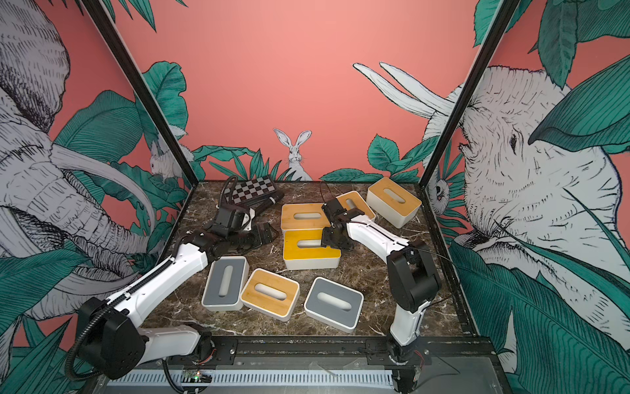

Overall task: Stack the tissue boxes
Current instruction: Pick up the tissue box from the center of the board.

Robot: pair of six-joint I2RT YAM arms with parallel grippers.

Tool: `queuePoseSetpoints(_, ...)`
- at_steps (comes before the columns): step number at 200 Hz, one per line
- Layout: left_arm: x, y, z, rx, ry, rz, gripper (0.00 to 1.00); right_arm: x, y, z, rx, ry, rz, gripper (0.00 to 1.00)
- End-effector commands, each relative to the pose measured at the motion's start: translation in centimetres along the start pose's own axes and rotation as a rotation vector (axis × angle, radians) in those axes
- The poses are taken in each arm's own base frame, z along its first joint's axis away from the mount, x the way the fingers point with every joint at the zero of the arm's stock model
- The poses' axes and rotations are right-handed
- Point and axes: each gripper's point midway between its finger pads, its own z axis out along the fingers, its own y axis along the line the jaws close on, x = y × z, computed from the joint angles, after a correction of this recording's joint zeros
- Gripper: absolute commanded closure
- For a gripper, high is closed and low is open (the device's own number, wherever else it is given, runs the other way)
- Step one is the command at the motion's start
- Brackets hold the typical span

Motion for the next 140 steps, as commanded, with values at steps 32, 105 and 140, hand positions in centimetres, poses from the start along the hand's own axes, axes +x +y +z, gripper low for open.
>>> queuePoseSetpoints(32, -0.4, -0.6, -0.4, 0.023, -0.025, -0.005, 0.01, 0.4, -0.9, 0.6, 0.047, 0.007, 0.007, 0.43)
queuePoseSetpoints(105, -0.4, -0.3, -0.4, 0.014, -0.032, -0.009, 0.0, 0.9, -0.7, -0.1, 0.022, 0.013, -0.001, 0.55)
queuePoseSetpoints(140, -0.4, -0.1, -0.5, 0.004, -0.036, -0.005, 0.01, 1.0, -0.4, -1.5, -0.005, -0.002, -0.002, 0.58)
